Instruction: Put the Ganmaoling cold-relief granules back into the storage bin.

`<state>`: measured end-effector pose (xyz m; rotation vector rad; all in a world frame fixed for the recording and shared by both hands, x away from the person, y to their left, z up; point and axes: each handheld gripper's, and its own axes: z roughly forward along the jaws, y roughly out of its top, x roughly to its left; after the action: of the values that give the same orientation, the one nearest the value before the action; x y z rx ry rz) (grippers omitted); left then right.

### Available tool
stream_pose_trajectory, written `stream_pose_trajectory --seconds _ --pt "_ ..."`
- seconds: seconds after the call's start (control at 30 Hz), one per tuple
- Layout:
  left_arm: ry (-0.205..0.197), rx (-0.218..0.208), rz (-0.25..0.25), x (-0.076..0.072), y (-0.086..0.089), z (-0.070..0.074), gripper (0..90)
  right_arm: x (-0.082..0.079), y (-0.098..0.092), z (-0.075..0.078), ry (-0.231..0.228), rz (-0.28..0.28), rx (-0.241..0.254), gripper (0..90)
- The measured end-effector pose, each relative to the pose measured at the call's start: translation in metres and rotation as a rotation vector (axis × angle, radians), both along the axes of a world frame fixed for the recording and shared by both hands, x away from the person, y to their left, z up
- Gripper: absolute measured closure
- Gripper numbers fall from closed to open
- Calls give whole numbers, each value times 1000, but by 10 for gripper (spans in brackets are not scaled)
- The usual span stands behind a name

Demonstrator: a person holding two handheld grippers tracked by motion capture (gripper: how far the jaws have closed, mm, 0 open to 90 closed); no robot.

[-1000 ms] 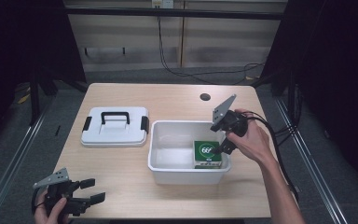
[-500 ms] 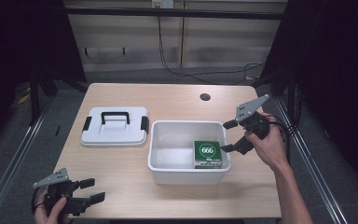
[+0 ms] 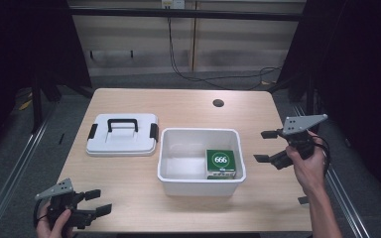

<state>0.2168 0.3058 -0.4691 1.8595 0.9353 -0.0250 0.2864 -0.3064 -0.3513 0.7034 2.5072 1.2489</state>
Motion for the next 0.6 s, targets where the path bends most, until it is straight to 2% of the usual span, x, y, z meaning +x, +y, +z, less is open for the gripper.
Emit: stream_pose_trajectory --seconds 0.23,0.6 --pt "-2 -1 3 -1 1 1 160 -17 -12 -9 -12 -75 19 164" --pt "-1 -3 3 -1 0 1 160 -44 -26 -36 34 -147 40 165"
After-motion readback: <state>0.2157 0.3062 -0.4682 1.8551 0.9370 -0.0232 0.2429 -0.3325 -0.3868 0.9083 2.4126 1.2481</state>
